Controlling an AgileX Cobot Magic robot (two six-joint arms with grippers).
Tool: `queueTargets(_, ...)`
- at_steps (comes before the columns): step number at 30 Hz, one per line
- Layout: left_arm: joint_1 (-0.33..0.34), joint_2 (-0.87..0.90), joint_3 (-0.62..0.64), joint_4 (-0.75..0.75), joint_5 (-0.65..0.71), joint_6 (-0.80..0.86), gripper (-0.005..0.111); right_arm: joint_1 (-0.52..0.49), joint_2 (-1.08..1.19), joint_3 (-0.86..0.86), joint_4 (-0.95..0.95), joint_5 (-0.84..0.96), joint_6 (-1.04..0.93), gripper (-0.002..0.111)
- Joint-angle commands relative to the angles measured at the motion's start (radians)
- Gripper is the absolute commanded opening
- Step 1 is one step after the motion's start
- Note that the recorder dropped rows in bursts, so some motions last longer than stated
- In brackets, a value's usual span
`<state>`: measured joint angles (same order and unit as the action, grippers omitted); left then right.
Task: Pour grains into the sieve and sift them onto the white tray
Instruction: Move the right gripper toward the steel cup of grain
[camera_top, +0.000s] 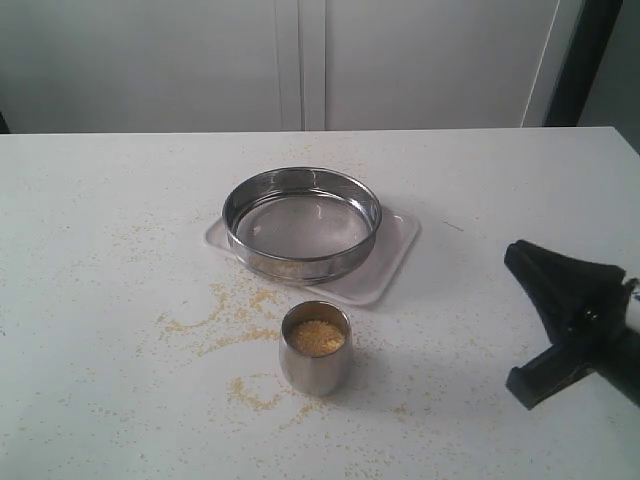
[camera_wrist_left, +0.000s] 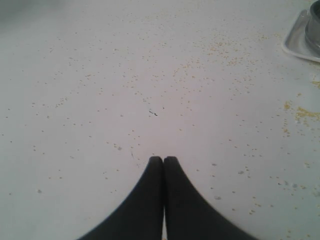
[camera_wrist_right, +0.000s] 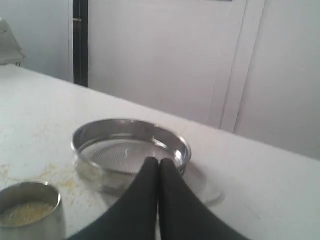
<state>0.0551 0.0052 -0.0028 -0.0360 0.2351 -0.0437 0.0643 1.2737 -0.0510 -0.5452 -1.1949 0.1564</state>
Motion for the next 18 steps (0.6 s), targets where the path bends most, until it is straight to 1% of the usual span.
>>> queueTargets(1,0.003,-0.005,0.003,-0.008,-0.002,-0.003,0.000,-0.004,0.159,-0.043,-0.124,-0.026,0.006,0.000)
queueTargets(4,0.003,-0.005,0.003,-0.008,-0.002,-0.003,0.000,-0.004,0.250,-0.079,-0.220,-0.026,0.002,0.000)
queueTargets(11,0.003,-0.005,0.003,-0.008,-0.002,-0.003,0.000,-0.004,0.428,-0.166,-0.372,-0.026,-0.020,0.000)
queueTargets(16,0.003,-0.005,0.003,-0.008,-0.002,-0.003,0.000,-0.004,0.514,-0.218,-0.433,-0.026,-0.028,0.001)
queueTargets(18,0.003,-0.005,0.003,-0.008,-0.002,-0.003,0.000,-0.004,0.536,-0.230,-0.434,-0.026,-0.028,0.004)
